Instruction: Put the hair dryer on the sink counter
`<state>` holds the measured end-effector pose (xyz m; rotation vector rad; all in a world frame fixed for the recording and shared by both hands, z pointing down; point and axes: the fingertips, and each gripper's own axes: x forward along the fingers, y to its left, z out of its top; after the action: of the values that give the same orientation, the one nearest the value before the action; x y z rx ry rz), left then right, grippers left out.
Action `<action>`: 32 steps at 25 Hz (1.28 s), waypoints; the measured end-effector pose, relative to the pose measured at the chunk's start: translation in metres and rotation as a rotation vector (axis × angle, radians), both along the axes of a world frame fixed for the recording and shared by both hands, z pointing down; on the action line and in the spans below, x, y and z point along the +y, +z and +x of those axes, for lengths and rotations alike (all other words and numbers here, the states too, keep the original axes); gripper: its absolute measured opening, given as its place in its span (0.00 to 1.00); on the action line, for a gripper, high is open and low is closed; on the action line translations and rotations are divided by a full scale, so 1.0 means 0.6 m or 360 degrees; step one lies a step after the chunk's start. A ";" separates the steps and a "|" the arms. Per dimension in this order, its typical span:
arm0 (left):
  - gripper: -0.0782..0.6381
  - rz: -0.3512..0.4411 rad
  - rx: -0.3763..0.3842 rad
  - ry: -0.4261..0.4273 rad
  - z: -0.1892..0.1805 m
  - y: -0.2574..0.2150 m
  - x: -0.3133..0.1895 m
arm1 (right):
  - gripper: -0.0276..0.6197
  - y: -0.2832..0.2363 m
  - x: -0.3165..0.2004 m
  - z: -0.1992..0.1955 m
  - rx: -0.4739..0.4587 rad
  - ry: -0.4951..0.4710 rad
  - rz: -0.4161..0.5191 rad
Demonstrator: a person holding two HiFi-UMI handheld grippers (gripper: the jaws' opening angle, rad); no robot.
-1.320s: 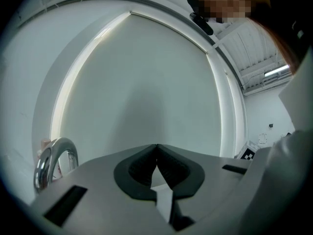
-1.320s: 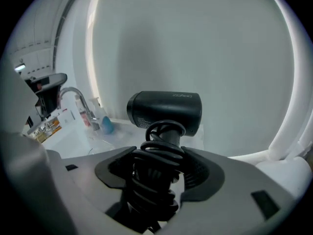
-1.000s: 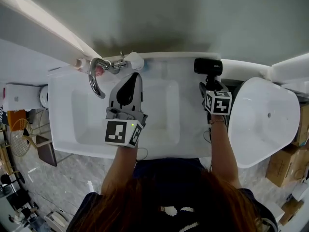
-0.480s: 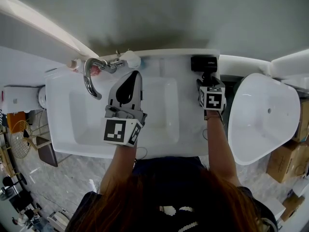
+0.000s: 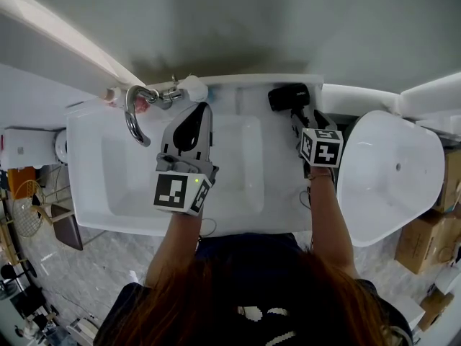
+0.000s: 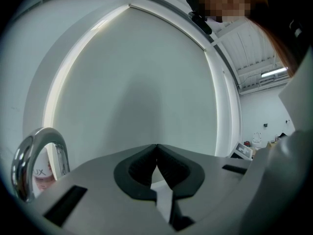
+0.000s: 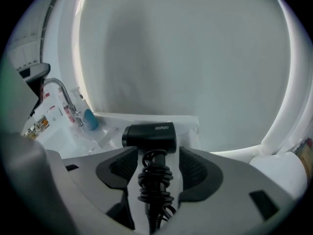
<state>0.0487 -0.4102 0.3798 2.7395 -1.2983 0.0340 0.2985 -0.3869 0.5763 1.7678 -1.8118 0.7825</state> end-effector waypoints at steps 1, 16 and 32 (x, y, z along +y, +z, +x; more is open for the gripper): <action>0.13 0.0007 0.0004 -0.0001 0.000 -0.003 0.000 | 0.45 -0.017 -0.002 0.002 -0.0017 0.0018 0.0055; 0.13 0.0175 0.0059 -0.0031 -0.004 -0.099 0.027 | 0.07 -0.372 0.048 -0.011 -0.0114 0.0012 0.0960; 0.13 0.0315 0.0115 -0.0022 -0.002 -0.188 0.075 | 0.07 -0.525 0.125 -0.052 -0.0026 -0.0092 0.1297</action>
<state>0.0473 -0.3651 0.2668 2.8625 -1.3690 -0.2038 0.2674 -0.3119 0.2611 2.1445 -2.3778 -0.0054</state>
